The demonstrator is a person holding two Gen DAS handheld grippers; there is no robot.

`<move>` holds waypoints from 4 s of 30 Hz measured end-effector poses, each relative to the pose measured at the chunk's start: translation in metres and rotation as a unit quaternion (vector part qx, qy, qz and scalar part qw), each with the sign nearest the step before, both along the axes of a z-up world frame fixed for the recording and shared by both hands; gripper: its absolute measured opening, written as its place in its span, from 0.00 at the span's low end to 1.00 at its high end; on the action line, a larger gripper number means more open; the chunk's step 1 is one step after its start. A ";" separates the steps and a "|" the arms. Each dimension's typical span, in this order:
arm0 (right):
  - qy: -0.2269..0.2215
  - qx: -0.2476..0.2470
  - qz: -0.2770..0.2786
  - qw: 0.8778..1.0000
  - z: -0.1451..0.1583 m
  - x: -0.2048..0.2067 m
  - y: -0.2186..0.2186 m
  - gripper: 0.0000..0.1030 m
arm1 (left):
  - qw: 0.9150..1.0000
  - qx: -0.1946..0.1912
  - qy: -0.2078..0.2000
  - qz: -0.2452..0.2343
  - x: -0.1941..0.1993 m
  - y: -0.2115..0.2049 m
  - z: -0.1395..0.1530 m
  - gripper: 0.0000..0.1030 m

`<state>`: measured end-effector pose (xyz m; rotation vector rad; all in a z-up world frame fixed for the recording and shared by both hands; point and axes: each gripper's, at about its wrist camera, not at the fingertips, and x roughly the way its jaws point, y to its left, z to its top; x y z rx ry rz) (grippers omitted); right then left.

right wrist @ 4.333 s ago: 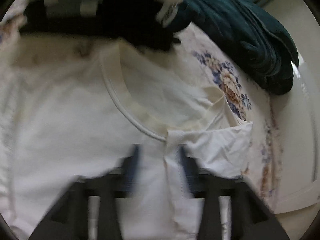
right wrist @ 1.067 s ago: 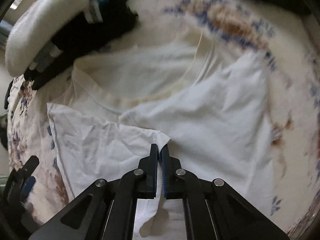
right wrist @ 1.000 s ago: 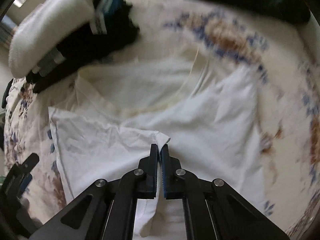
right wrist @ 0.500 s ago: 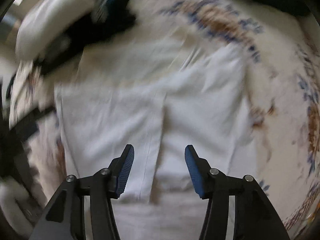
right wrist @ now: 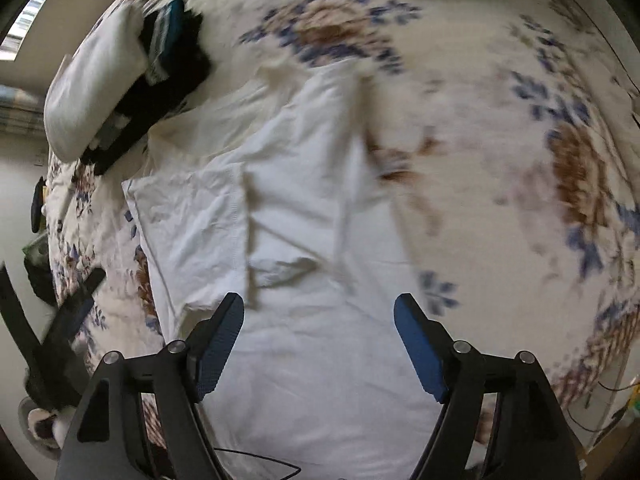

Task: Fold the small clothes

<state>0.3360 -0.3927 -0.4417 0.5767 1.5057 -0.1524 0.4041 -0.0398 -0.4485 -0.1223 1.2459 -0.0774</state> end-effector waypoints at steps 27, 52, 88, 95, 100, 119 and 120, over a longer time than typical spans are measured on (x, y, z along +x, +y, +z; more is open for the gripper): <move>0.003 0.092 0.198 0.976 -0.090 0.046 -0.149 0.77 | 0.979 0.072 0.187 0.025 -0.299 -0.291 -0.123 0.66; -0.066 0.067 0.195 0.976 -0.078 0.171 -0.010 0.07 | 0.989 0.039 0.064 0.130 -0.311 -0.092 -0.018 0.02; -0.050 -0.015 0.344 0.938 -0.044 0.163 0.307 0.60 | 0.905 -0.116 0.073 0.403 -0.365 0.244 -0.083 0.27; 0.003 0.008 0.332 0.943 -0.045 0.050 0.242 0.60 | 0.917 -0.140 0.092 0.361 -0.355 0.222 -0.091 0.28; 0.097 0.038 0.306 0.946 -0.081 -0.060 0.200 0.60 | 0.928 -0.112 0.113 0.338 -0.336 0.197 -0.101 0.28; 0.115 0.139 0.219 0.959 -0.128 -0.248 0.177 0.34 | 0.951 -0.053 0.057 0.300 -0.388 0.158 -0.034 0.29; 0.114 0.139 0.222 0.958 -0.129 -0.256 0.178 0.34 | 0.952 -0.050 0.055 0.296 -0.388 0.158 -0.034 0.31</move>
